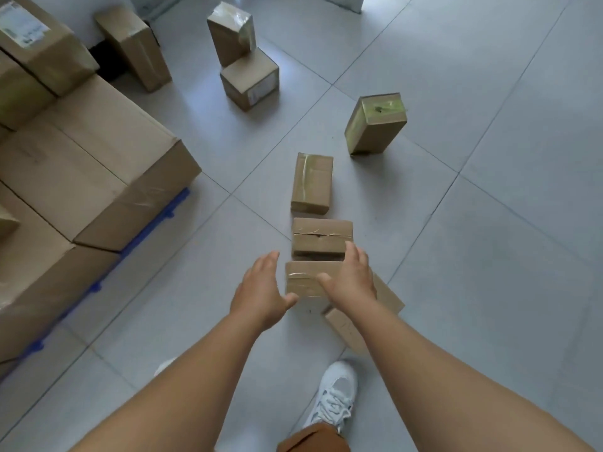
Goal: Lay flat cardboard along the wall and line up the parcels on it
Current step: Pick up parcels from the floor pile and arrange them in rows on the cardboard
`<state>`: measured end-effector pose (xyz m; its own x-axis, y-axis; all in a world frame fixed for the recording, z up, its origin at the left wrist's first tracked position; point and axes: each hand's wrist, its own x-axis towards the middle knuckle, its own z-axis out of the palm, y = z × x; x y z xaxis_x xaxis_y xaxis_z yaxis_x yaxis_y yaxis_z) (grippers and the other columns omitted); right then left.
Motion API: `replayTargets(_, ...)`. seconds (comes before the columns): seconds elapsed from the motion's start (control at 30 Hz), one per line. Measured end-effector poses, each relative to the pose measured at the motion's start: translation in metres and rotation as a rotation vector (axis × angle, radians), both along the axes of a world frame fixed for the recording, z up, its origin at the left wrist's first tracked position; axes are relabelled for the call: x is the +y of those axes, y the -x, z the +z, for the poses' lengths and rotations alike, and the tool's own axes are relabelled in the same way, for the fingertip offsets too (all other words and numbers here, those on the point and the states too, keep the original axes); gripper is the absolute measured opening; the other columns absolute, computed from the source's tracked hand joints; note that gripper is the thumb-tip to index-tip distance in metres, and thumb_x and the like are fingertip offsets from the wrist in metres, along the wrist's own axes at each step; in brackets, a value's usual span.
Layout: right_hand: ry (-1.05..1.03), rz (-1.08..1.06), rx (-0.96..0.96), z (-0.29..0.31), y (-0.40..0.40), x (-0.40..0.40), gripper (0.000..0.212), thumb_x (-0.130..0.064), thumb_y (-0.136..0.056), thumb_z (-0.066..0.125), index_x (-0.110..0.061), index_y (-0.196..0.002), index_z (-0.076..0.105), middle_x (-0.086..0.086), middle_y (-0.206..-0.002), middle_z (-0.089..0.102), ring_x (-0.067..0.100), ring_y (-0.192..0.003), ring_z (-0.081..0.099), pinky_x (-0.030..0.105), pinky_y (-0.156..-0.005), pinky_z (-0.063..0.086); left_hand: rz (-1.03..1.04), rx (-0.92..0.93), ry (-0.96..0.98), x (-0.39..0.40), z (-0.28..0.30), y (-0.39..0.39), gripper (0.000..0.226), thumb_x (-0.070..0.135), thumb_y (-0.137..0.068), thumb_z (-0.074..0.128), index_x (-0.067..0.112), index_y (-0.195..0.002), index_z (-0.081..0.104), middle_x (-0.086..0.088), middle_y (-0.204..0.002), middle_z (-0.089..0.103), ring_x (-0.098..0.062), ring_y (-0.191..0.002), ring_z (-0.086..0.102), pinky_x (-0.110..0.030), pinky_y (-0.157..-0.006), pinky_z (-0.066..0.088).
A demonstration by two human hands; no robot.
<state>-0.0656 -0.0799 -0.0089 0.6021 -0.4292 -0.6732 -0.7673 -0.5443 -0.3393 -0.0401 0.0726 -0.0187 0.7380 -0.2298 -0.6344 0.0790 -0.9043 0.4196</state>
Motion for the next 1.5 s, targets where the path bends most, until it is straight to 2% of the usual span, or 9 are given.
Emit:
replayTargets(0.33, 0.006, 0.128, 0.044, -0.113, -0.016, -0.067, 0.085, -0.026, -0.089, 0.061, -0.022, -0.154, 0.005, -0.003, -0.160, 0.007, 0.025, -0.141, 0.023, 0.039, -0.110, 0.029, -0.232, -0.041, -0.184, -0.047, -0.111, -0.007, 0.095, 0.038, -0.083, 0.069, 0.025, -0.152, 0.006, 0.004, -0.160, 0.008, -0.018, -0.146, 0.010, -0.037, -0.115, 0.019)
replayTargets(0.6, 0.161, 0.388, 0.100, -0.212, -0.061, -0.079, 0.096, -0.032, -0.086, 0.067, -0.035, -0.153, -0.003, -0.004, -0.161, -0.011, 0.025, -0.148, 0.002, 0.044, -0.114, 0.019, -0.514, -0.037, -0.279, -0.058, -0.213, -0.021, 0.108, 0.042, -0.079, 0.074, 0.024, -0.152, -0.004, 0.000, -0.160, -0.011, -0.024, -0.147, -0.008, -0.042, -0.118, 0.009)
replayTargets(0.73, 0.246, 0.507, 0.133, -0.247, -0.078, -0.085, 0.102, -0.019, -0.082, 0.068, -0.039, -0.151, -0.005, -0.005, -0.160, -0.018, 0.024, -0.148, -0.014, 0.051, -0.114, 0.012, -0.654, -0.090, -0.291, -0.063, -0.241, -0.025, 0.110, 0.040, -0.079, 0.074, 0.019, -0.152, -0.005, -0.008, -0.158, -0.016, -0.029, -0.147, -0.004, -0.039, -0.118, 0.009)
replayTargets(0.83, 0.301, 0.587, 0.097, -0.261, -0.082, -0.089, 0.106, -0.018, -0.077, 0.071, -0.037, -0.150, -0.003, -0.003, -0.159, -0.010, 0.028, -0.147, -0.010, 0.053, -0.114, 0.017, -0.709, -0.147, -0.276, -0.061, -0.249, -0.028, 0.108, 0.040, -0.080, 0.070, 0.014, -0.152, -0.006, -0.012, -0.157, -0.010, -0.031, -0.143, 0.009, -0.036, -0.117, 0.012)
replayTargets(0.97, 0.340, 0.607, 0.066, -0.263, -0.093, -0.092, 0.106, -0.024, -0.075, 0.076, -0.034, -0.150, 0.002, 0.003, -0.154, 0.005, 0.031, -0.146, -0.002, 0.053, -0.113, 0.021, -0.778, -0.236, -0.300, -0.057, -0.253, -0.039, 0.106, 0.038, -0.081, 0.064, 0.010, -0.151, -0.010, -0.013, -0.156, -0.008, -0.032, -0.143, 0.007, -0.038, -0.118, 0.009)
replayTargets(1.07, 0.340, 0.568, 0.049, -0.260, -0.094, -0.090, 0.108, -0.032, -0.069, 0.081, -0.030, -0.148, 0.006, 0.009, -0.149, 0.014, 0.032, -0.142, 0.013, 0.051, -0.108, 0.032, -0.786, -0.223, -0.350, -0.054, -0.257, -0.038, 0.113, 0.034, -0.080, 0.069, 0.009, -0.149, -0.016, -0.016, -0.157, -0.009, -0.036, -0.145, 0.003, -0.042, -0.119, 0.007)
replayTargets(1.13, 0.341, 0.543, 0.061, -0.260, -0.090, -0.087, 0.112, -0.037, -0.069, 0.081, -0.028, -0.148, 0.003, 0.011, -0.146, 0.016, 0.033, -0.137, 0.019, 0.049, -0.107, 0.035, -0.795, -0.232, -0.379, -0.048, -0.260, -0.037, 0.117, 0.031, -0.077, 0.074, 0.008, -0.149, -0.016, -0.019, -0.155, 0.002, -0.037, -0.143, 0.006, -0.043, -0.118, 0.008)
replayTargets(1.27, 0.319, 0.547, 0.115, -0.263, -0.081, -0.083, 0.120, -0.037, -0.072, 0.080, -0.023, -0.151, -0.009, 0.011, -0.148, 0.011, 0.033, -0.136, 0.017, 0.045, -0.106, 0.035, -0.806, -0.254, -0.413, -0.025, -0.258, -0.037, 0.112, 0.028, -0.076, 0.074, 0.006, -0.150, -0.007, -0.017, -0.148, 0.018, -0.035, -0.138, 0.017, -0.041, -0.116, 0.013)
replayTargets(1.5, 0.315, 0.444, 0.055, -0.218, -0.081, -0.062, 0.120, -0.034, -0.074, 0.078, -0.021, -0.151, -0.013, 0.010, -0.151, 0.010, 0.032, -0.138, 0.015, 0.041, -0.107, 0.034, -0.383, -0.243, -0.451, 0.032, -0.204, -0.051, 0.109, 0.040, -0.069, 0.077, 0.012, -0.145, 0.005, -0.007, -0.139, 0.025, -0.026, -0.130, 0.027, -0.034, -0.113, 0.018)
